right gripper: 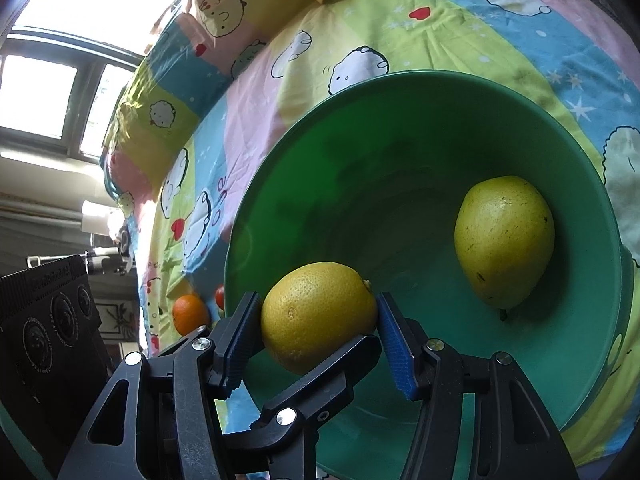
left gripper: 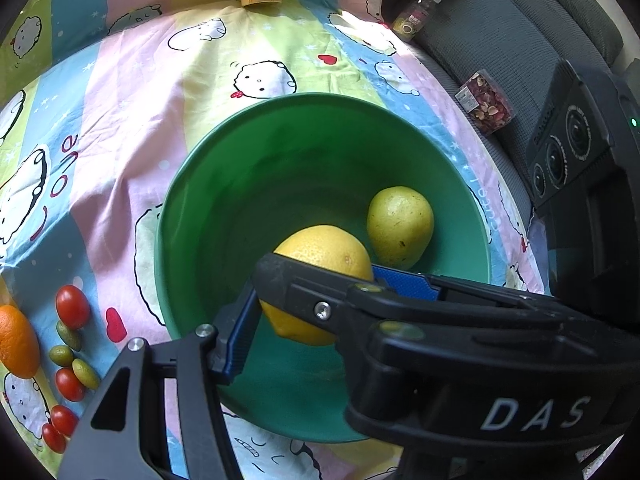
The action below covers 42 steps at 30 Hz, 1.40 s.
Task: Organize fruits
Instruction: 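Lower the grapefruit into the basin beside the pear and open the right tool, then withdraw the right tool back toward the remaining tomatoes and orange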
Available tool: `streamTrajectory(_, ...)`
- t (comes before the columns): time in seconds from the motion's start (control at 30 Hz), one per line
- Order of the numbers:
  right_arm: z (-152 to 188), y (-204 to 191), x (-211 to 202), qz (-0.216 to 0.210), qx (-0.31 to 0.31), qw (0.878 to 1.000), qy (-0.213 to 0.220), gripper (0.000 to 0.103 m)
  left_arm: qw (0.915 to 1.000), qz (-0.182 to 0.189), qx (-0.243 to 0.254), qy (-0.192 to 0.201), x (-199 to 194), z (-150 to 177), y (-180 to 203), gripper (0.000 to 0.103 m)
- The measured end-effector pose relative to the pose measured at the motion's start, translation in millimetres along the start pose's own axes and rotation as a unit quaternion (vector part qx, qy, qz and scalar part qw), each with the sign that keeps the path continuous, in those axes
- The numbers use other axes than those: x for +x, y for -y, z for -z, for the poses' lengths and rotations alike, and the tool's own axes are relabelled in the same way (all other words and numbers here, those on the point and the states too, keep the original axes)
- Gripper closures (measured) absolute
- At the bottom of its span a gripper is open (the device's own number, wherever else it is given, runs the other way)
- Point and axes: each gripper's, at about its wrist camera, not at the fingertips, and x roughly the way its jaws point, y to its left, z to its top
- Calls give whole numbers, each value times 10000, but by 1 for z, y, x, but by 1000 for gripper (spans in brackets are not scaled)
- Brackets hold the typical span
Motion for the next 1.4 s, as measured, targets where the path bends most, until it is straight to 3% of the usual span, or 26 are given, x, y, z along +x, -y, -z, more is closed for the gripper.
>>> streamTrajectory(0.2, -1, 7, 5, -139, 165, 9997, -131, 43, 9998, -153, -20, -140, 3, -2, 1, 48)
streamTrajectory(0.3, 0, 9, 6, 87, 185, 9995, -225, 43, 9996, -273, 81, -88, 4, -1, 5, 47)
streamTrajectory(0.4, 1, 11, 0, 363, 174, 9992, -63, 42, 9999, -87, 26, -117, 1, 1, 4, 44)
streamTrajectory(0.47, 3, 9, -7, 350, 141, 9993, 44, 34, 9999, 33, -5, -97, -4, 2, 4, 41)
streamTrajectory(0.53, 5, 5, -18, 485, 21, 9985, 241, 28, 10000, -27, 56, 49, -15, 5, 7, 29)
streamTrajectory(0.67, 15, -12, -40, 854, -312, 9935, 689, 27, 9988, -227, 153, 394, -42, 12, 8, 26)
streamTrajectory(1.03, 54, -66, -90, 700, -713, 9822, 1591, 9, 9905, -618, 105, 1224, -126, 51, -8, 18)
streamTrajectory(1.17, 74, -84, -95, 652, -843, 9794, 1712, 9, 9849, -840, -10, 1511, -152, 73, -23, 14)
streamTrajectory(1.27, 90, -98, -93, 644, -1034, 9767, 1769, 9, 9786, -1021, -178, 1779, -167, 93, -40, 4)
streamTrajectory(1.4, 110, -115, -86, 785, -1382, 9686, 1910, 9, 9693, -1200, -656, 2044, -180, 122, -73, 3)
